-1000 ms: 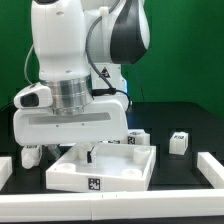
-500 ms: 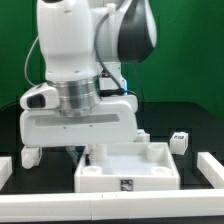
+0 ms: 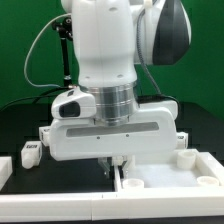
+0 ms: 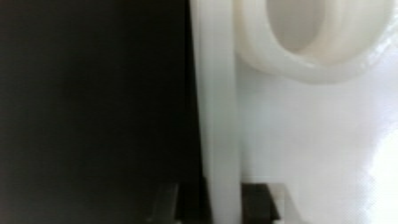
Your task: Assemble one leg
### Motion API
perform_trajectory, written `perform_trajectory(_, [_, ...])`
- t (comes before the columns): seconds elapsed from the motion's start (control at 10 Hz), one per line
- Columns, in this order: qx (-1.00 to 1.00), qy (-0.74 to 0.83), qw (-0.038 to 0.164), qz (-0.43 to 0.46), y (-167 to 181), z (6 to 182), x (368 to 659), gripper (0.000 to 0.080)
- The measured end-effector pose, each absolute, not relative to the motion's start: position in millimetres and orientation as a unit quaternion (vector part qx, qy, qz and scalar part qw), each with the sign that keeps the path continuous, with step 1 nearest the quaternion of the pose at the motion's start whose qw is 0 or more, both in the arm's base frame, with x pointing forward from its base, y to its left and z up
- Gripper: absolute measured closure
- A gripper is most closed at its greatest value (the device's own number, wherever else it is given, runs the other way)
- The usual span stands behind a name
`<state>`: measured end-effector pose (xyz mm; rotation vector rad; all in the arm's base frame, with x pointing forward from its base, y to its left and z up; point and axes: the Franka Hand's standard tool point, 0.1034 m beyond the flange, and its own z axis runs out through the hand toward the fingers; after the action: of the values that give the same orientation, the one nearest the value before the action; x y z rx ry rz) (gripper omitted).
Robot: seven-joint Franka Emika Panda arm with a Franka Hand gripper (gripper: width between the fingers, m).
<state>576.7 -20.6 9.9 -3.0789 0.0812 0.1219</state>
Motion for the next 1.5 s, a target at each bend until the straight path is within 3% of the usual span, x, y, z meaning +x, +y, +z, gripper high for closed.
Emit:
perform_trajectory(0.2, [-0.999, 0.023, 0.024, 0.038, -21, 10.1, 576, 0.0747])
perform_trajectory(0.3, [-0.999, 0.023, 0.024, 0.038, -21, 9.8, 576, 0.0679])
perform_trajectory(0.4, [-0.999, 0.023, 0.024, 0.038, -21, 9.5, 576, 0.0679])
perform_trajectory(0.6, [-0.999, 0.023, 0.025, 0.038, -20, 9.8, 576, 0.0326])
perform_trajectory(0.7, [-0.998, 0.042, 0.028, 0.044, -9, 18.0, 573, 0.0326])
perform_trajectory(0.8, [-0.997, 0.057, 0.032, 0.044, 9, 32.4, 567, 0.0185])
perform_trajectory(1.0, [-0.995, 0.070, 0.039, 0.055, 45, 63.8, 554, 0.0157])
perform_trajectory(1.2, [-0.995, 0.072, 0.037, 0.064, 41, 63.4, 552, 0.0151])
perform_trajectory(1.5, [-0.974, 0.142, 0.038, 0.175, 60, 66.1, 526, 0.0150])
